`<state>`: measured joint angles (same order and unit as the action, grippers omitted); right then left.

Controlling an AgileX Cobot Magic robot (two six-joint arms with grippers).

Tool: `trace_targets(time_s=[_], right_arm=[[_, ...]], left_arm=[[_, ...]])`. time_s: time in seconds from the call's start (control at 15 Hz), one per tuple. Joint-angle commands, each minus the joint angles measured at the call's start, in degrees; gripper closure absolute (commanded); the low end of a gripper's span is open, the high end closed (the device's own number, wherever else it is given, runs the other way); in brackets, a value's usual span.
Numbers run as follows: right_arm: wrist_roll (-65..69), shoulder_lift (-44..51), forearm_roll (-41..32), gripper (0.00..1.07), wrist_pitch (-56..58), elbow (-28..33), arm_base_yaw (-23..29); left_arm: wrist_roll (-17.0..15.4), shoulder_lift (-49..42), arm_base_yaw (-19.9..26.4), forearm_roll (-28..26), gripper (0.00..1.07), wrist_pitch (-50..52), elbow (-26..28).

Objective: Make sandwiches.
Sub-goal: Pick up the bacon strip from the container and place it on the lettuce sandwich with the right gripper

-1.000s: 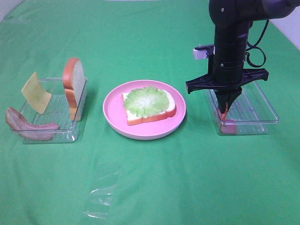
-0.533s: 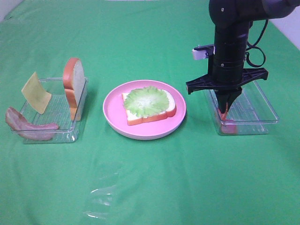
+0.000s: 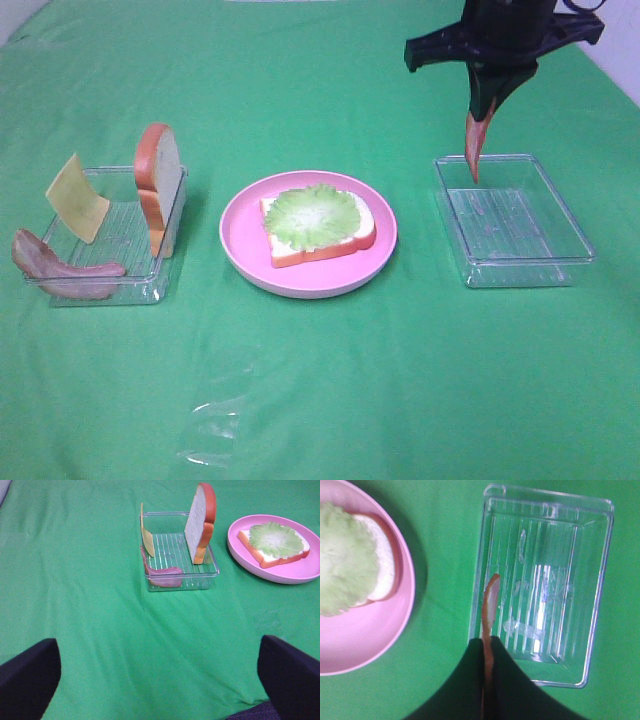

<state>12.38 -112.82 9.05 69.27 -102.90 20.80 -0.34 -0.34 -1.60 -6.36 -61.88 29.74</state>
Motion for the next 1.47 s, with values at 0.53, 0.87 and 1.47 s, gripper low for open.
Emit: trace_targets(time_s=[0.53,0.87,1.47], right_arm=[[-4.6,0.4,-10.8,1.07,0.9,-3.3,3.2],[-6.2,-3.0,-18.2,1.07,-5.2,-3.3,7.3],[-15.2,-11.2,-34.3,1.07,-15.5,-3.2,12.0]], left_arm=[[-0.2,-0.7,0.1,-0.1,0.07,0.3,-0.1],[-0.2,-0.7,0.1,-0.1,0.07,0.3,-0.1],[-0.2,-0.7,0.1,-0.1,0.07,0.3,-0.1]])
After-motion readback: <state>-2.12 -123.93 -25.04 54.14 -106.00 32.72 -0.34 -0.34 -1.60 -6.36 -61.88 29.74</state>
